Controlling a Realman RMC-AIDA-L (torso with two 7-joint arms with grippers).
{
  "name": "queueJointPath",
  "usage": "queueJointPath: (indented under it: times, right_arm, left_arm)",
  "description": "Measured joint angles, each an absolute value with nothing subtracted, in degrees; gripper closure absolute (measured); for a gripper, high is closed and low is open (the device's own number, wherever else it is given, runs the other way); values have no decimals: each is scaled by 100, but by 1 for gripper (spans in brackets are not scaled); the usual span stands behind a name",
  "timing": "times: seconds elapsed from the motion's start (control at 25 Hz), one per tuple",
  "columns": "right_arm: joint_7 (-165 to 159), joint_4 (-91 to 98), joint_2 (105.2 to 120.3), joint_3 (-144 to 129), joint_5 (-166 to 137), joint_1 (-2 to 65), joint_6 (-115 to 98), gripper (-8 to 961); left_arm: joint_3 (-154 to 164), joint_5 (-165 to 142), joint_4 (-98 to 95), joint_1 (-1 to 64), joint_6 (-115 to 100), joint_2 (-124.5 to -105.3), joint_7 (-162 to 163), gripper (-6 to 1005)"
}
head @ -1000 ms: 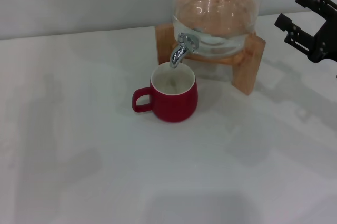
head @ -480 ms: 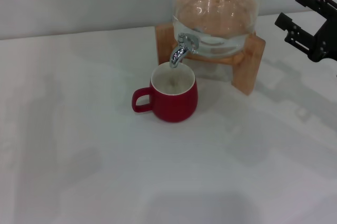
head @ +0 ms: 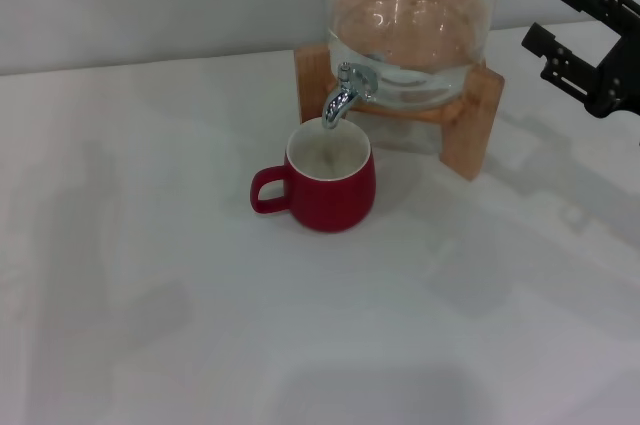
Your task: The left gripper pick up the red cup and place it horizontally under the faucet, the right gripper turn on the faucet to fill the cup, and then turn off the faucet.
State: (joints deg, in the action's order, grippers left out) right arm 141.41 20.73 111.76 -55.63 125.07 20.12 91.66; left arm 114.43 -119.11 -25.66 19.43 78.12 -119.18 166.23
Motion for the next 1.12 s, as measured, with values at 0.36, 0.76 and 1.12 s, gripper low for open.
queueJointPath:
  times: [0.36, 0.76, 1.12]
  right_arm:
    - [14141, 2027, 11205, -5563, 12481, 2013, 9274, 265]
    - [14141, 2021, 11223, -5597, 12467, 1994, 9291, 265]
    - [14142, 2029, 11240, -5618, 12462, 1948, 9343, 264]
  left_arm:
    - [11443, -11915, -2566, 1933, 7814, -11918, 16669, 302]
    - [11443, -11926, -2566, 1933, 7814, -11918, 16673, 302]
    - [11443, -11927, -2566, 1933, 7814, -11918, 16673, 302]
